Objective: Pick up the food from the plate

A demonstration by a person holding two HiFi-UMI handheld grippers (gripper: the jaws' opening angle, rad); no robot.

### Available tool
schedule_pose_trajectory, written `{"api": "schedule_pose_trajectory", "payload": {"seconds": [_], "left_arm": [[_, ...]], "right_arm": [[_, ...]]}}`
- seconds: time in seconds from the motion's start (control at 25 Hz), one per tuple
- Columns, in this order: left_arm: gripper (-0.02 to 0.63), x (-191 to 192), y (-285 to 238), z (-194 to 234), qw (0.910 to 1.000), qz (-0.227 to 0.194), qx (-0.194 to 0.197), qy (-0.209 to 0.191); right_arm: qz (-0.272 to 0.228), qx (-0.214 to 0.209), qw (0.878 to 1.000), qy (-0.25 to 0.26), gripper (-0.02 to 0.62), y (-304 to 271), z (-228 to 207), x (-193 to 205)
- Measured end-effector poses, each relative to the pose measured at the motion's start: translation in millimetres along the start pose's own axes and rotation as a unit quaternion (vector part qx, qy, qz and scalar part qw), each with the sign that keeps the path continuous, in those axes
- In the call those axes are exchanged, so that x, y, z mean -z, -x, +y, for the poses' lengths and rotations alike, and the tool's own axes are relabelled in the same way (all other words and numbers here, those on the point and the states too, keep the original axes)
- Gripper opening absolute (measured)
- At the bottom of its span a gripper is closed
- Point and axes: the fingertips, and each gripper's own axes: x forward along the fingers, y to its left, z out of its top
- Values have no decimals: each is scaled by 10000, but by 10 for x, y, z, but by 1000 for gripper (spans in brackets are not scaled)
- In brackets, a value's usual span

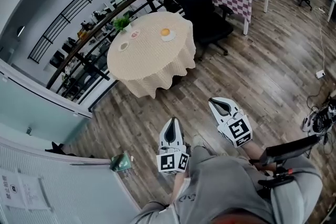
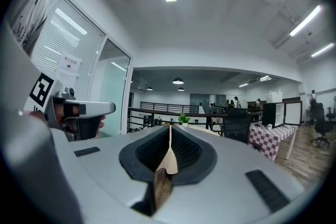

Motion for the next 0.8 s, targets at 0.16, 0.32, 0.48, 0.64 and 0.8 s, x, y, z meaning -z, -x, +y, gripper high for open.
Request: {"api": "schedule_pose_trajectory", "payload": {"seconds": [0.16, 0.32, 0.48, 0.64, 0.8], "left_arm": [[11, 49, -267, 365, 10000, 35, -5, 65], [11, -69, -522, 698, 9999, -63, 100, 61], [11, -141, -774, 972, 9997, -70, 234, 70], [11, -153, -958, 1197, 9994, -24, 315, 122], [11, -153, -1105, 1364, 9989, -3, 441, 147]], "right_arm": [[-15, 24, 10000, -48, 21, -448, -46, -53], [74, 69, 9999, -72, 21, -846, -79, -118], [109, 80, 9999, -66, 21, -1163, -93, -194], [138, 100, 9998, -54, 21, -1418, -93, -237], [182, 161, 9997, -68, 21, -1647, -99, -242]]}}
